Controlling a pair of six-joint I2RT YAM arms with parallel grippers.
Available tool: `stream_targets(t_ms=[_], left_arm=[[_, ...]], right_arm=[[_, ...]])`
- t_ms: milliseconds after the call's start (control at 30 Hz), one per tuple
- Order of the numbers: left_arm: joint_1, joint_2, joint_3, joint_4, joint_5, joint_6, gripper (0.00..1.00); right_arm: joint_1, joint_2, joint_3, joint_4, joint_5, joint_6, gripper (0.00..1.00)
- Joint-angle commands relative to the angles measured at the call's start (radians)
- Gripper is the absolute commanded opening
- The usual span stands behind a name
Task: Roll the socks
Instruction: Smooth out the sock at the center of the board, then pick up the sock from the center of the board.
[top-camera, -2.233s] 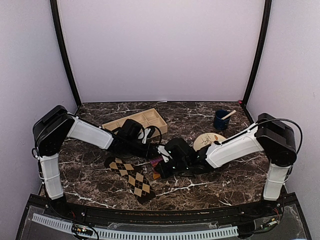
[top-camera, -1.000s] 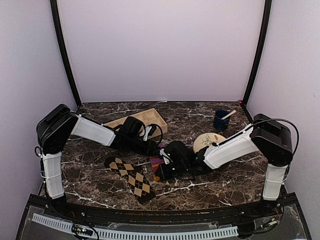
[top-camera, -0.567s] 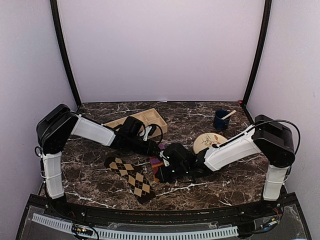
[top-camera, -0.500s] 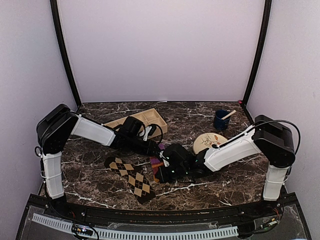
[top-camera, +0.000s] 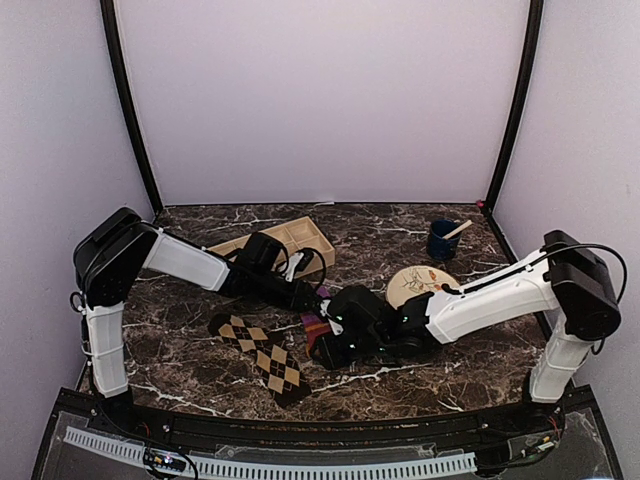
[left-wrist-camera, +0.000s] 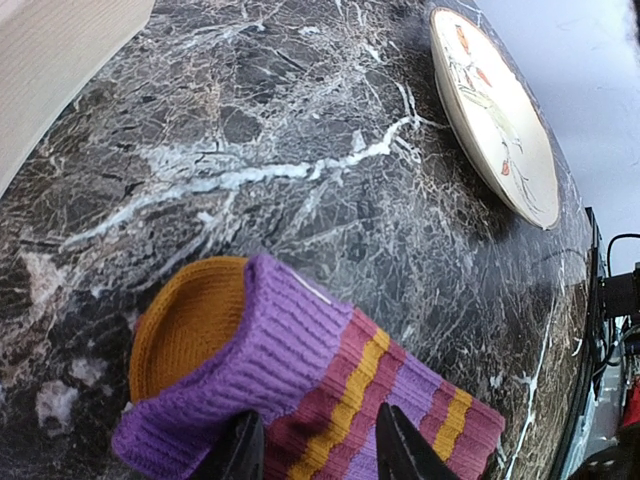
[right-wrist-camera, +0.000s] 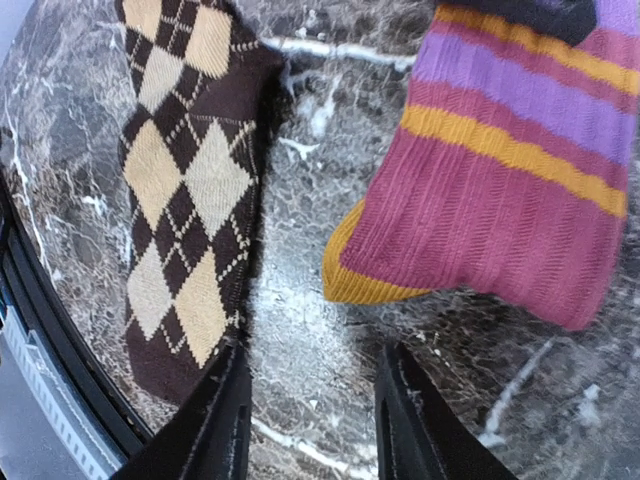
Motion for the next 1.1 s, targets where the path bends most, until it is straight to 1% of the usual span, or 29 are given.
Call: stream_targets(t_ms=[0, 200, 367, 600, 700, 867, 967, 1067], left_arm=[[0.004, 0.013, -0.031, -0.043, 0.040, 0.030, 0.42], [0.004, -0.031, -0.031, -0.034, 0.064, 0.054, 0.47], [0.003, -0.105, -0.045, -0.023, 0.055, 0.036, 0.52], [0.002, -0.234, -0.080, 0.005, -0.008, -0.006, 0.58], [0.000, -0.293, -0.120, 0.021, -0.047, -0.032, 0.59], [-0.022, -0.403, -0.246, 0.065, -0.117, -0.088, 0.56], [-0.072, -0.463, -0.320, 0.063, -0.190, -0.088, 0.54], [-0.147, -0.504, -0.375, 0.054, -0.260, -0.083, 0.52]], right_arm=[[0.015, -0.075, 0.000, -0.062, 0.081, -0.073, 0.41], [0.017, -0.144, -0.033, -0.123, 0.196, -0.134, 0.42], [0.016, -0.165, -0.048, -0.161, 0.285, -0.209, 0.44], [0.019, -0.166, -0.069, -0.153, 0.377, -0.341, 0.44], [0.022, -0.163, -0.072, -0.137, 0.395, -0.406, 0.44], [0.040, -0.126, -0.067, -0.110, 0.414, -0.516, 0.44], [0.055, -0.089, -0.052, -0.113, 0.429, -0.568, 0.44], [0.060, -0.055, -0.035, -0.126, 0.460, -0.576, 0.44]])
